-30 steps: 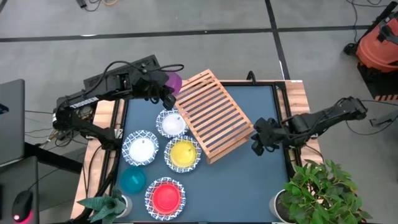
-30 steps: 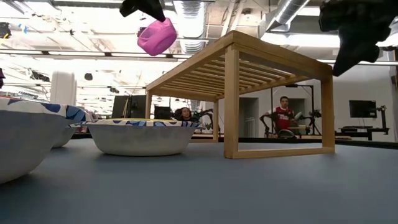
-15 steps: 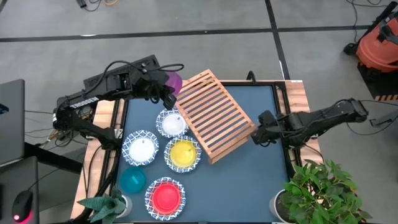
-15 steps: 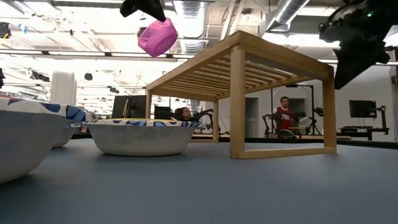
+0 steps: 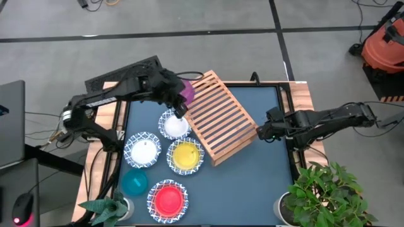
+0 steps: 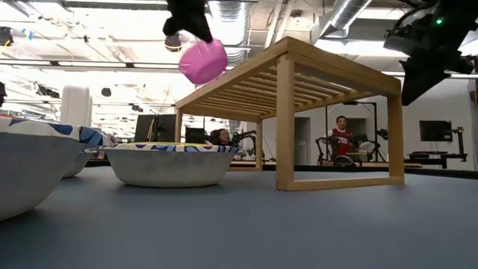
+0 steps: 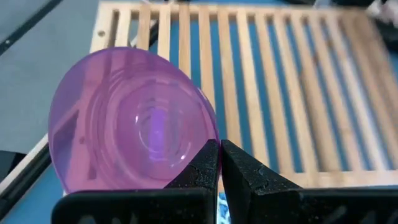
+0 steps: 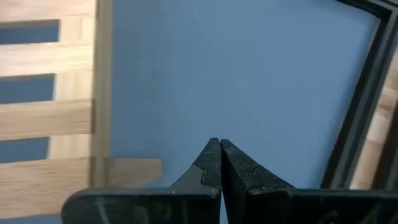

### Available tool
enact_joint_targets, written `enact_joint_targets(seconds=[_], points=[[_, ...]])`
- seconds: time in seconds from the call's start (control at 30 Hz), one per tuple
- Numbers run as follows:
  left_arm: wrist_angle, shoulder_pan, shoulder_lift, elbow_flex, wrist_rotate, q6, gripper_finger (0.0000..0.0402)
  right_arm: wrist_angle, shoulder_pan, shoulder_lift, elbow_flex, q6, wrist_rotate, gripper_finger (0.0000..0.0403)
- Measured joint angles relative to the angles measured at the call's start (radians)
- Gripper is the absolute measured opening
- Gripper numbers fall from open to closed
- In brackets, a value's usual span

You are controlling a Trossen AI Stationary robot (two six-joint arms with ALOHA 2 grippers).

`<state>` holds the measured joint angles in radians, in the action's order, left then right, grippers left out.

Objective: Place and stack bowls onto a shelf
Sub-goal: Put the violet bowl on the shelf, then put the white bowl on the shelf

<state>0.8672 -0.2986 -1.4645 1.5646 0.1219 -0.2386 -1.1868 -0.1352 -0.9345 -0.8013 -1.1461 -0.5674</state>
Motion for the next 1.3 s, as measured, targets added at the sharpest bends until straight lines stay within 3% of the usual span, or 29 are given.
enact_joint_targets(seconds=[0.27, 0.53, 0.77, 0.9, 1.13, 1.3], points=[[0.037, -0.043, -0.161, 0.159, -0.004, 0.110, 0.0000, 0.017, -0.001, 0.026, 0.000, 0.001, 0.003, 0.0020], [0.183, -0.062, -0.296, 0.298, 0.003, 0.232, 0.0000, 0.018, -0.002, 0.026, 0.000, 0.002, 0.019, 0.0021], [0.182, -0.062, -0.325, 0.301, 0.128, 0.273, 0.0007, 0.019, -0.002, 0.026, 0.000, 0.002, 0.020, 0.0022], [0.173, -0.063, -0.319, 0.299, 0.113, 0.309, 0.0041, 0.019, -0.002, 0.026, 0.000, 0.002, 0.019, 0.0032], [0.179, -0.043, -0.316, 0.303, 0.092, 0.296, 0.0139, 0.020, -0.002, 0.026, 0.000, 0.002, 0.020, 0.0038], [0.331, -0.021, -0.290, 0.415, 0.037, 0.197, 0.0184, 0.020, -0.002, 0.026, 0.000, 0.002, 0.020, 0.0031]])
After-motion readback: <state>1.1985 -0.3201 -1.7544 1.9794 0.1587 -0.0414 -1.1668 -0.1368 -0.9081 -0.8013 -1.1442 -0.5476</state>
